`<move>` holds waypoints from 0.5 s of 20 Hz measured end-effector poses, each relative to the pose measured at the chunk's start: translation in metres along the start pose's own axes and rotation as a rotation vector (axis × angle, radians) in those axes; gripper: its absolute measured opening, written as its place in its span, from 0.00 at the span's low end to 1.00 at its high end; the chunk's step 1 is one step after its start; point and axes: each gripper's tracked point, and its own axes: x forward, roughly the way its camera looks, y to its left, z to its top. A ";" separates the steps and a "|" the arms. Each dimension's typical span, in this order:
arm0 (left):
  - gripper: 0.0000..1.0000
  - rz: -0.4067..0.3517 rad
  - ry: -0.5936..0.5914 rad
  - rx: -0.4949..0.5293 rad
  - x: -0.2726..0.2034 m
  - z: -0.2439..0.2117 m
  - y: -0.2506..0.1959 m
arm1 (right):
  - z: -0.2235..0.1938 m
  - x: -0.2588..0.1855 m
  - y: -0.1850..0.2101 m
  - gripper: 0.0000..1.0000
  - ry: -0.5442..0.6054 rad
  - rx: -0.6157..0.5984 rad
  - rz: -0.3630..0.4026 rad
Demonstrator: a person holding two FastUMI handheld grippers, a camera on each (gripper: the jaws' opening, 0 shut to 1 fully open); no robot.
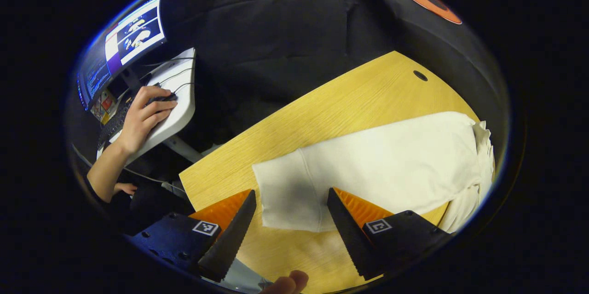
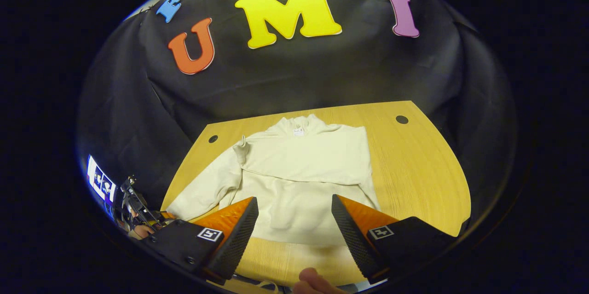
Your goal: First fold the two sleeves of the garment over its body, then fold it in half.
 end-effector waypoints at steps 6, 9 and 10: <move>0.97 -0.033 0.068 -0.034 0.003 0.002 -0.004 | -0.015 0.000 -0.004 0.99 0.030 0.004 -0.026; 0.92 -0.019 0.103 -0.067 0.005 0.004 -0.001 | -0.020 0.001 -0.005 0.99 0.041 0.013 -0.027; 0.96 -0.017 0.118 -0.066 0.004 0.003 -0.002 | -0.021 0.001 -0.007 0.98 0.043 0.019 -0.030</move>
